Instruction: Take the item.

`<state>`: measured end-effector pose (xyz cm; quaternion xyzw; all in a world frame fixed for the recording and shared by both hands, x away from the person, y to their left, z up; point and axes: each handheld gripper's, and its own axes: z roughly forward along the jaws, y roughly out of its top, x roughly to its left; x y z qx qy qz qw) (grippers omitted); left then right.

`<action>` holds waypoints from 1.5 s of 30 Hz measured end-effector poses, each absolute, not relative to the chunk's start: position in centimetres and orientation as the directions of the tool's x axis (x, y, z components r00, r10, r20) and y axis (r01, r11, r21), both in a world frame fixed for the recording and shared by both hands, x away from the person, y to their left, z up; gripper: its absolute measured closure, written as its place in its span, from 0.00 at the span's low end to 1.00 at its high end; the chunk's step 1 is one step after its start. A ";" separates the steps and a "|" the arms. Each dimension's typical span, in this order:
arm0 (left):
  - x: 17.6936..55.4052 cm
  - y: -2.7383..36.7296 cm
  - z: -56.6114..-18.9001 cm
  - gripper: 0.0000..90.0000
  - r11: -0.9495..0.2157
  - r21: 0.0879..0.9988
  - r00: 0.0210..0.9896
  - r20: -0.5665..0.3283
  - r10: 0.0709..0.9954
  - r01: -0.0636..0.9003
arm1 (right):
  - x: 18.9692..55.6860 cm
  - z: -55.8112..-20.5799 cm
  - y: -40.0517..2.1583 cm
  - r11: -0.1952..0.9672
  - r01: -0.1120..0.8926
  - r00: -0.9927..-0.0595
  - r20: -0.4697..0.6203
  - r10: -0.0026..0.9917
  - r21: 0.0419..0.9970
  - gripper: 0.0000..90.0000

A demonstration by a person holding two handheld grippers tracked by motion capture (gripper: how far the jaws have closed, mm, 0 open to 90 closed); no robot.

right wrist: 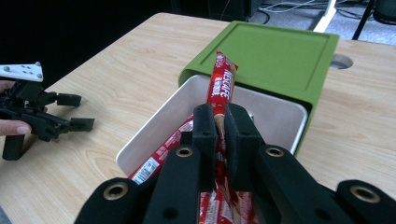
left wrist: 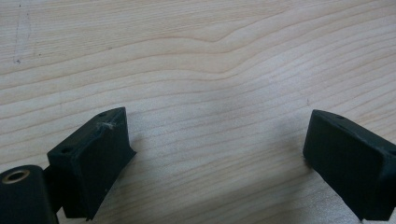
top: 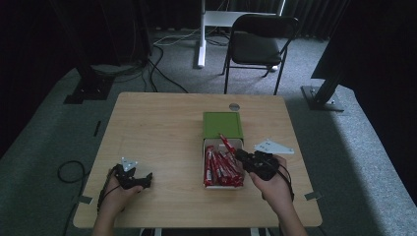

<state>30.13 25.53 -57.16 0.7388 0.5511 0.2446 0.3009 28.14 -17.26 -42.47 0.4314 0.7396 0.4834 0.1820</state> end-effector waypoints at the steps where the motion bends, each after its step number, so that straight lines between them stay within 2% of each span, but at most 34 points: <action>1: 30.1 25.5 -57.2 0.09 -0.211 0.714 0.273 0.029 0.962 0.667 | 28.1 -42.4 -17.4 0.155 0.461 -0.558 0.150 0.816 0.874 0.93; 14: 30.1 25.5 -57.2 0.09 -0.210 0.715 0.272 0.029 0.962 0.667 | 29.0 -41.5 -21.1 0.079 0.440 -0.463 0.151 0.874 0.895 0.92; 24: 30.1 25.5 -57.2 0.09 -0.210 0.715 0.272 0.029 0.962 0.666 | 29.7 -42.2 -23.9 0.038 0.439 -0.377 0.146 0.914 0.898 0.92; 31: 30.1 25.5 -57.2 0.09 -0.210 0.715 0.272 0.029 0.962 0.666 | 30.2 -43.5 -25.7 0.025 0.434 -0.306 0.121 0.944 0.900 0.92; 45: 30.1 25.5 -57.2 0.09 -0.210 0.715 0.272 0.029 0.962 0.666 | 31.4 -48.1 -29.2 -0.014 0.494 -0.182 0.119 0.976 0.870 0.92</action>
